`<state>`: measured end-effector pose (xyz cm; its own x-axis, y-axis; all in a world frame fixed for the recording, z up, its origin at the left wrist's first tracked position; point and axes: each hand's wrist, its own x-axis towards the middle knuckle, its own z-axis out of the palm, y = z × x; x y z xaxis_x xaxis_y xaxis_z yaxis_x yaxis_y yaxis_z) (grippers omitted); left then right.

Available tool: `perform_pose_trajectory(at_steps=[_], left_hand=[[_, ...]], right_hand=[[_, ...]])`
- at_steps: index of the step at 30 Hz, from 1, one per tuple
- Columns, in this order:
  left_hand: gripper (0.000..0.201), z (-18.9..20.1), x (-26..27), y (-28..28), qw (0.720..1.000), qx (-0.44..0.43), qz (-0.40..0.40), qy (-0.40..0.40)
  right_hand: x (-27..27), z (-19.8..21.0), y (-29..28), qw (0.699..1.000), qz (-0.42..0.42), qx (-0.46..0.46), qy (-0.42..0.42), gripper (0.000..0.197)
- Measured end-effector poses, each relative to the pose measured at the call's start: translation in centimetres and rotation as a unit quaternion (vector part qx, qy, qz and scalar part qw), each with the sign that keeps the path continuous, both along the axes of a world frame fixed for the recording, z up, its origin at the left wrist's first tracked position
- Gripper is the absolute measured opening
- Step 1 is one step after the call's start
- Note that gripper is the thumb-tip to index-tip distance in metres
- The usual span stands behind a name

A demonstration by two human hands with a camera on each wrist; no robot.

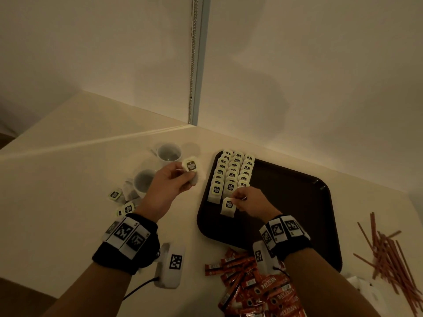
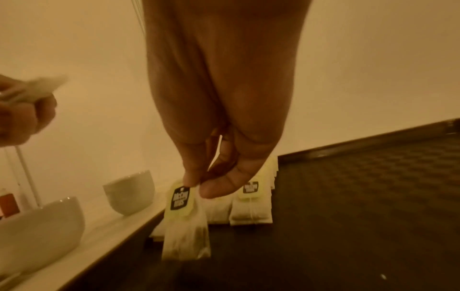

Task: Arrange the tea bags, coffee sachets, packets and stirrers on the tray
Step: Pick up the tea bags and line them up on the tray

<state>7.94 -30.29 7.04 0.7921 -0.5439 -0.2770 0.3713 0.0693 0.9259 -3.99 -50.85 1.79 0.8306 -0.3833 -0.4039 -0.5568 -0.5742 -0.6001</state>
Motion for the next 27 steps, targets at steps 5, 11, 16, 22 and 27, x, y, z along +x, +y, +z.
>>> perform_pose_trajectory(at_steps=[5, 11, 16, 22, 27], left_hand=[[0.007, -0.3, -0.2, 0.1, 1.000, 0.030, -0.001, -0.005], [0.009, -0.9, 0.2, 0.5, 0.999, 0.026, 0.007, 0.023], [0.010, -0.8, 0.4, 0.5, 0.999, 0.024, 0.008, 0.025], [0.008, -1.1, 0.4, 0.4, 0.999, 0.022, 0.004, 0.025], [0.008, -0.9, 0.3, 0.2, 0.999, 0.022, 0.009, 0.024]], right_hand=[[0.6, -1.6, -0.4, 0.998, -0.056, 0.001, -0.028, 0.012], [2.3, -2.7, -0.9, 0.994, -0.087, -0.056, -0.033, 0.012], [3.1, -3.3, -1.3, 0.994, -0.085, -0.068, -0.029, 0.012], [3.5, -3.7, -1.9, 0.993, -0.085, -0.081, -0.022, 0.013], [3.7, -1.8, -1.2, 0.991, -0.092, -0.062, -0.076, 0.019]])
